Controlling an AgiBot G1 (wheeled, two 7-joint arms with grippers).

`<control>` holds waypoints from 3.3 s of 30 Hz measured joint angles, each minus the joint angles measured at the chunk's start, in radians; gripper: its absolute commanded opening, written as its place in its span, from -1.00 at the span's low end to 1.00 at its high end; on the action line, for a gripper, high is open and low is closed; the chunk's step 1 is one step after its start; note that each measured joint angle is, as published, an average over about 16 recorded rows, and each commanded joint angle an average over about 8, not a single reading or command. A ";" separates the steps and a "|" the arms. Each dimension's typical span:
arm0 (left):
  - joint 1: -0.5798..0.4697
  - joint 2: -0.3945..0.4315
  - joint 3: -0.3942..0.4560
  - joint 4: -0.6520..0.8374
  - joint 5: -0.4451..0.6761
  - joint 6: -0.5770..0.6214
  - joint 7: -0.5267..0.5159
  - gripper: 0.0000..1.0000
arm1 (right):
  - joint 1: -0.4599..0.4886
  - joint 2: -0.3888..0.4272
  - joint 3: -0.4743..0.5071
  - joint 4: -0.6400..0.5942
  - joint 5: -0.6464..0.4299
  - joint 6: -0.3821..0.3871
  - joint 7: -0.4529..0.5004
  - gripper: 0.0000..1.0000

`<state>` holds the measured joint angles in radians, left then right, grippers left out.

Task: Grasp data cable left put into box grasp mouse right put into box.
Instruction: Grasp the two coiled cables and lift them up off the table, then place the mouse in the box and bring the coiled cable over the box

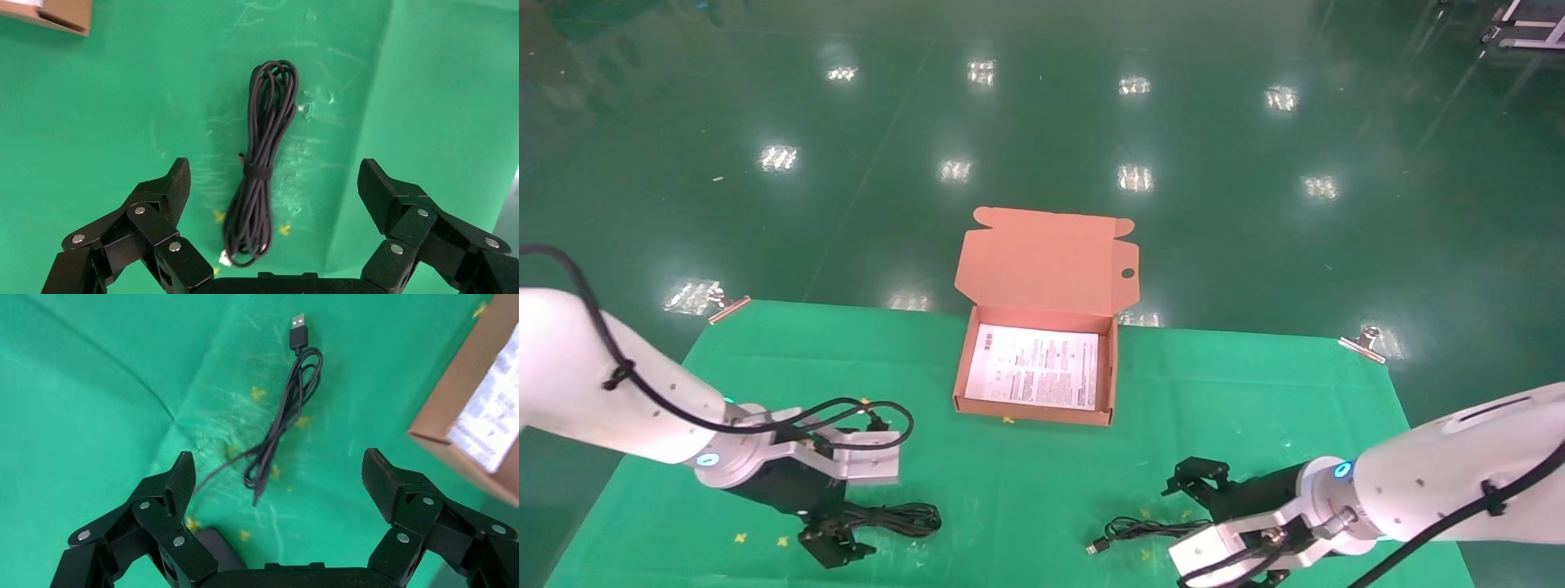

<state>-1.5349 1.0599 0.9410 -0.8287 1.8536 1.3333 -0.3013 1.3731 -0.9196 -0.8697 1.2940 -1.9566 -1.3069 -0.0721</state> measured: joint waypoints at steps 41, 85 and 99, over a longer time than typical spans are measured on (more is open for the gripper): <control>-0.028 0.201 0.002 0.579 0.001 -0.207 0.283 -1.00 | -0.024 -0.160 -0.043 -0.334 -0.124 0.161 -0.009 -1.00; -0.027 0.195 0.002 0.566 -0.001 -0.196 0.274 -1.00 | -0.023 -0.154 -0.041 -0.323 -0.120 0.155 -0.007 -1.00; -0.053 0.174 -0.008 0.538 -0.011 -0.191 0.280 -1.00 | -0.001 -0.099 -0.007 -0.281 -0.091 0.146 0.026 -1.00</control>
<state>-1.5878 1.2338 0.9331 -0.2908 1.8429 1.1419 -0.0214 1.3716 -1.0191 -0.8764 1.0130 -2.0476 -1.1610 -0.0462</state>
